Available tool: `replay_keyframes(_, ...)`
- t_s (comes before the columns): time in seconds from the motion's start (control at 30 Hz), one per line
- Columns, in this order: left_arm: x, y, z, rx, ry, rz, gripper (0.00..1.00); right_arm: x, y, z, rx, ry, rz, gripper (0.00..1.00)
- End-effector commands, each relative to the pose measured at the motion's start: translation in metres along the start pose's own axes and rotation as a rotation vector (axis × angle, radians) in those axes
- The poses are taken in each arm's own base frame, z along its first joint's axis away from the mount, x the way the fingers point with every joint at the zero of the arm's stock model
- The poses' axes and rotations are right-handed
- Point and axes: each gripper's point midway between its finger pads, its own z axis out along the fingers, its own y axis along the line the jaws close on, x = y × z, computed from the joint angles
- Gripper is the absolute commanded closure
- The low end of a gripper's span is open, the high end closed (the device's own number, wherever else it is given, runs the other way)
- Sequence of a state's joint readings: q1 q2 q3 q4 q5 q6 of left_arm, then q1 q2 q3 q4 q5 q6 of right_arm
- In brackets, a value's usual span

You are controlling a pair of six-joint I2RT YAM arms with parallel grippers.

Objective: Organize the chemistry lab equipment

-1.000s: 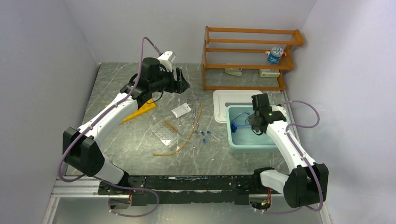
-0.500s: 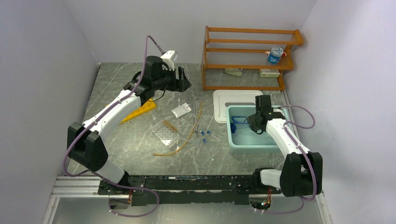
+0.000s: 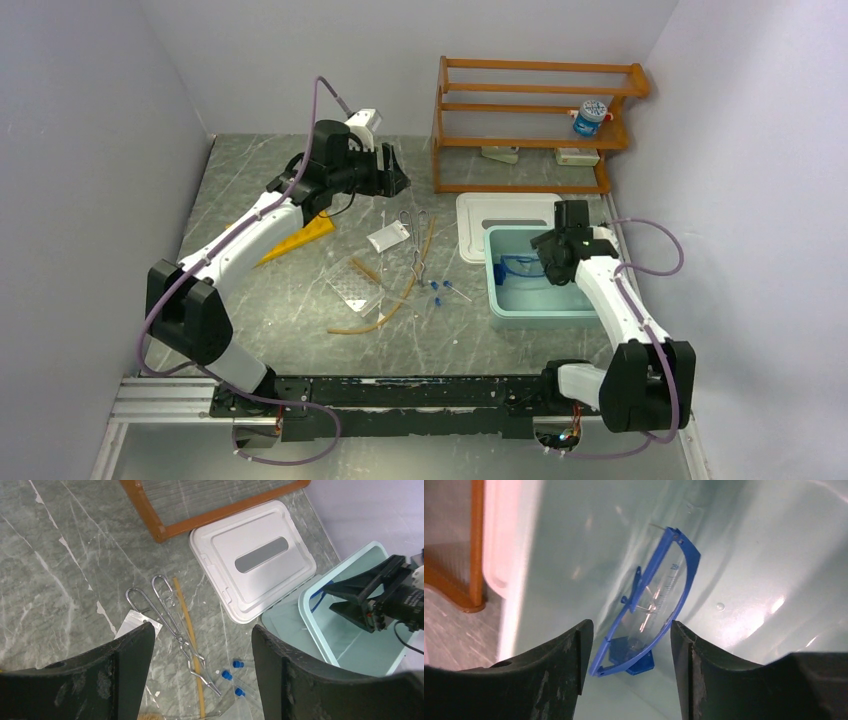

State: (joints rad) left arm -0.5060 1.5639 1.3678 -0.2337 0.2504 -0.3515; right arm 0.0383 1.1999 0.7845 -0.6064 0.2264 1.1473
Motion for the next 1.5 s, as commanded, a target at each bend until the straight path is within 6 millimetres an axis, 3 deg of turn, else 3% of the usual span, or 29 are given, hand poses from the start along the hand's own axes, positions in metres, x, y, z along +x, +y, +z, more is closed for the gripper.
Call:
replay_keyframes(0.0, -0.01, -0.007, 0.002, 0.022, -0.018, 0.001, 0.25, -0.028, 0.012, -0.027, -0.032, -0.085, -0.065, 0.38)
replay_keyframes(0.17, 0.0, -0.004, 0.008, 0.019, -0.002, -0.021, 0.26, -0.045, 0.033, -0.052, -0.106, -0.131, -0.157, 0.38)
replay_keyframes(0.27, 0.006, -0.003, 0.01, 0.024, 0.006, -0.036, 0.27, -0.041, 0.073, -0.07, -0.266, -0.127, -0.255, 0.39)
replay_keyframes(0.4, 0.015, 0.005, 0.012, -0.007, 0.019, -0.051, 0.29, -0.001, 0.128, -0.085, -0.378, -0.105, -0.462, 0.4)
replay_keyframes(0.47, 0.015, 0.012, 0.01, -0.054, 0.018, -0.064, 0.3, 0.033, 0.164, -0.105, -0.465, -0.116, -0.593, 0.4)
replay_keyframes(0.67, 0.007, 0.034, -0.007, -0.201, -0.023, -0.078, 0.29, 0.118, 0.219, -0.131, -0.594, -0.16, -0.887, 0.39)
replay_keyframes(0.73, 0.007, 0.039, -0.012, -0.235, -0.029, -0.083, 0.29, 0.151, 0.223, -0.122, -0.608, -0.094, -0.975, 0.39)
replay_keyframes(0.87, 0.008, 0.054, -0.026, -0.324, -0.048, -0.107, 0.33, 0.2, 0.213, -0.09, -0.572, 0.04, -1.032, 0.42)
replay_keyframes(1.03, 0.004, 0.065, -0.039, -0.361, -0.066, -0.146, 0.33, 0.234, 0.198, -0.047, -0.496, 0.138, -1.046, 0.53)
replay_keyframes(1.17, 0.0, 0.061, -0.042, -0.333, -0.078, -0.152, 0.33, 0.244, 0.192, -0.017, -0.433, 0.159, -1.04, 0.58)
replay_keyframes(1.3, 0.004, 0.058, -0.043, -0.318, -0.074, -0.16, 0.33, 0.241, 0.189, 0.005, -0.327, 0.137, -1.031, 0.6)
replay_keyframes(1.47, 0.006, 0.059, -0.045, -0.319, -0.074, -0.159, 0.33, 0.24, 0.187, 0.022, -0.273, 0.134, -1.029, 0.61)
